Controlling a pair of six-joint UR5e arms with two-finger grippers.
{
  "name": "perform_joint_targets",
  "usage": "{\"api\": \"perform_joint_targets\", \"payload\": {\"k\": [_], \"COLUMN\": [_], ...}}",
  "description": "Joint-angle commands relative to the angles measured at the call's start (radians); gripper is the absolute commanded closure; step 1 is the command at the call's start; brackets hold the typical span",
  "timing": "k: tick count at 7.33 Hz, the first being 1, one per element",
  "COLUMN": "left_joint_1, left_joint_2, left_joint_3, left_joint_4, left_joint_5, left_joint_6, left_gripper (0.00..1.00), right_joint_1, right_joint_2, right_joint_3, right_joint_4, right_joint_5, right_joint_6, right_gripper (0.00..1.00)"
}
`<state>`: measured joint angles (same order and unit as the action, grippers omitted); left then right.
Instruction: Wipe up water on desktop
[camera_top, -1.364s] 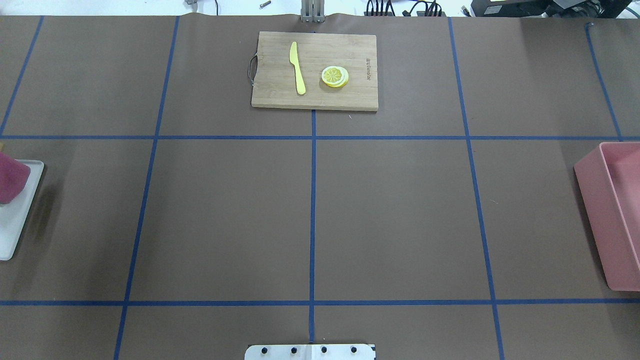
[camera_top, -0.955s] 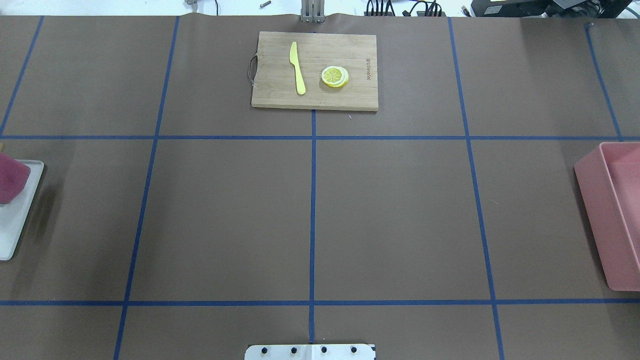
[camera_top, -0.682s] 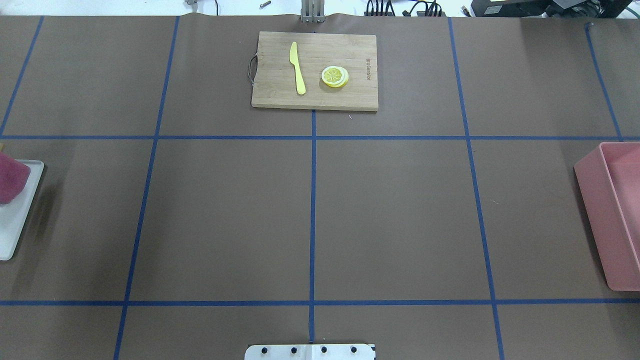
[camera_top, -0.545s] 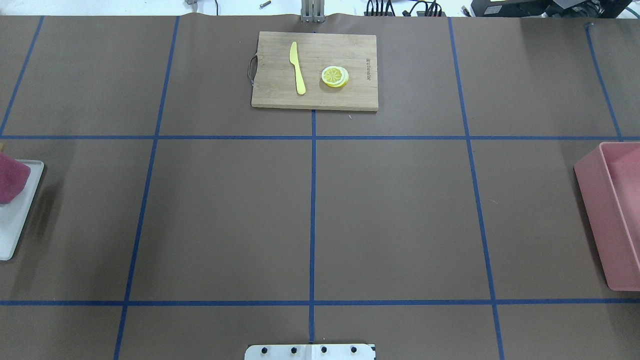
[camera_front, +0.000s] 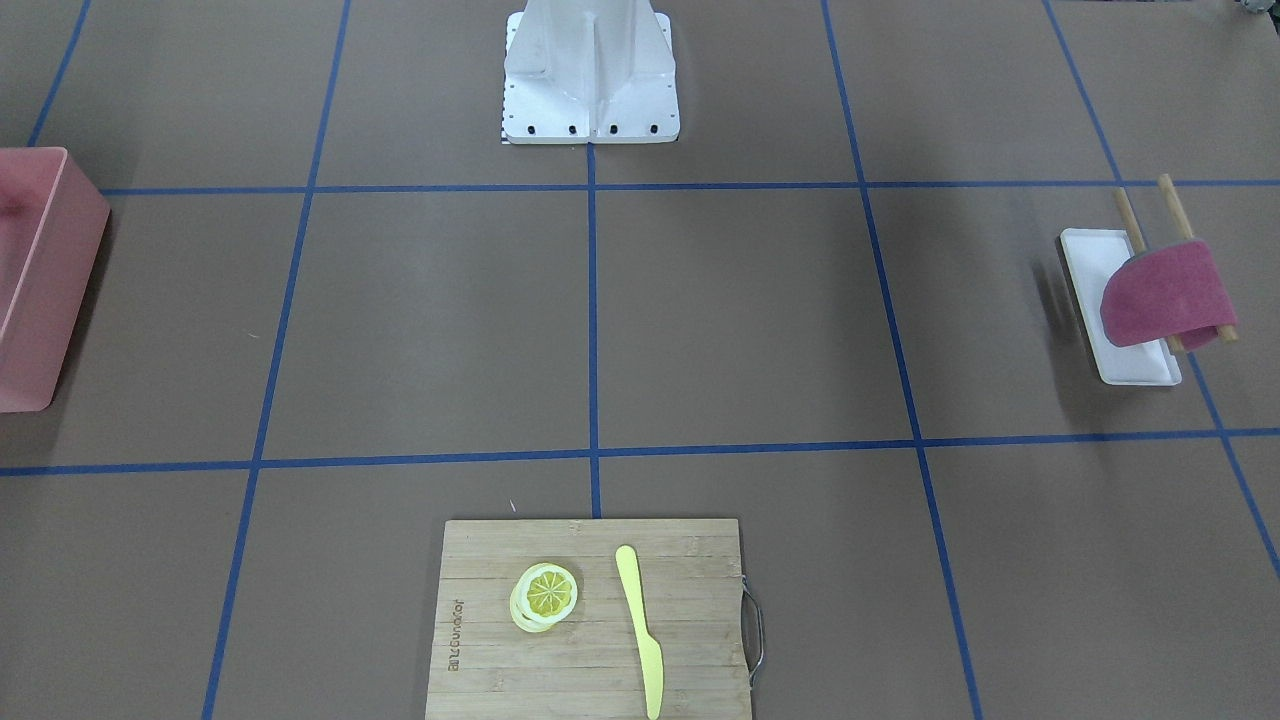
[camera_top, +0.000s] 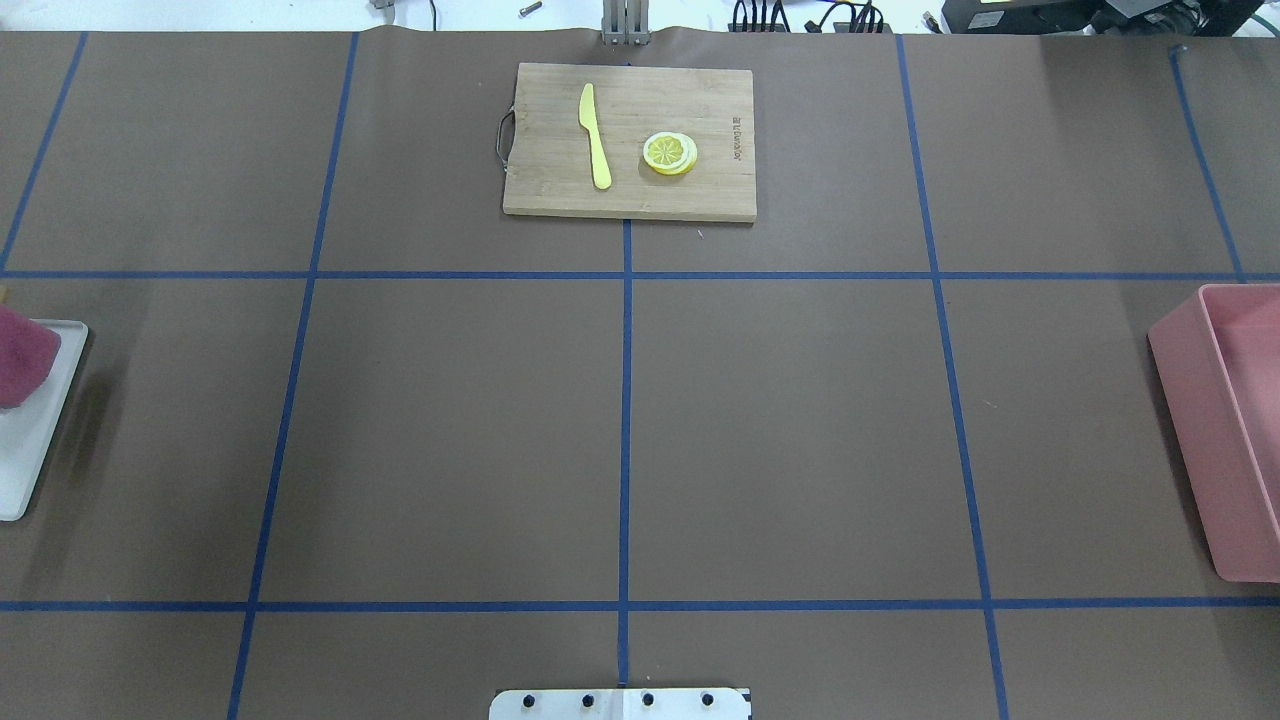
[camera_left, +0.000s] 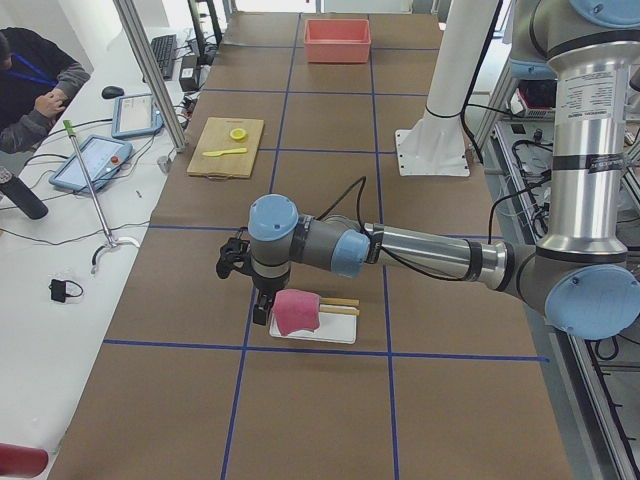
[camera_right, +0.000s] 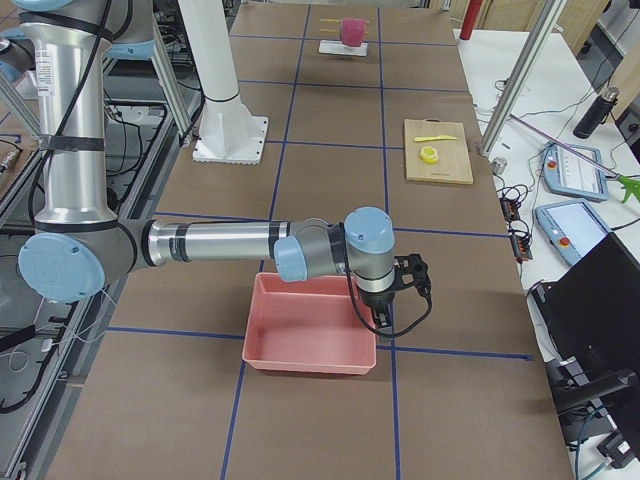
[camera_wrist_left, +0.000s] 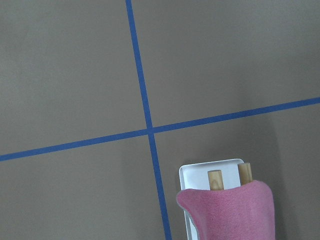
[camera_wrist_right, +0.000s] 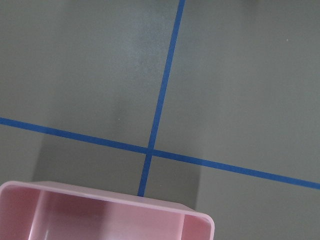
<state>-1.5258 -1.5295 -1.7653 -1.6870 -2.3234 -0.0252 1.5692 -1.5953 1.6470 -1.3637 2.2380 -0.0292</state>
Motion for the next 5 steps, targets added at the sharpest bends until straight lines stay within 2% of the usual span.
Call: {"api": "perform_joint_targets", "payload": {"k": [1, 2, 3, 5], "left_joint_1": [-0.001, -0.002, -0.002, -0.002], "left_joint_2": [0.000, 0.002, -0.007, -0.009], "left_joint_3": [0.010, 0.057, 0.067, 0.067], "left_joint_4": [-0.142, -0.263, -0.276, -0.334], "left_joint_5": [0.010, 0.009, 0.000, 0.004], "left_joint_6": [-0.002, -0.016, -0.075, -0.065], "left_gripper": [0.02, 0.02, 0.02, 0.02], "right_joint_1": [0.005, 0.005, 0.005, 0.005], "right_joint_2": [0.005, 0.000, 0.001, 0.005], "right_joint_3": [-0.024, -0.018, -0.009, -0.001], "right_joint_4": [0.029, 0.031, 0.031, 0.038], "right_joint_5": [0.003, 0.003, 0.003, 0.003], "right_joint_6": [-0.004, -0.008, -0.009, -0.008], "right_gripper": [0.00, 0.00, 0.00, 0.00]}}
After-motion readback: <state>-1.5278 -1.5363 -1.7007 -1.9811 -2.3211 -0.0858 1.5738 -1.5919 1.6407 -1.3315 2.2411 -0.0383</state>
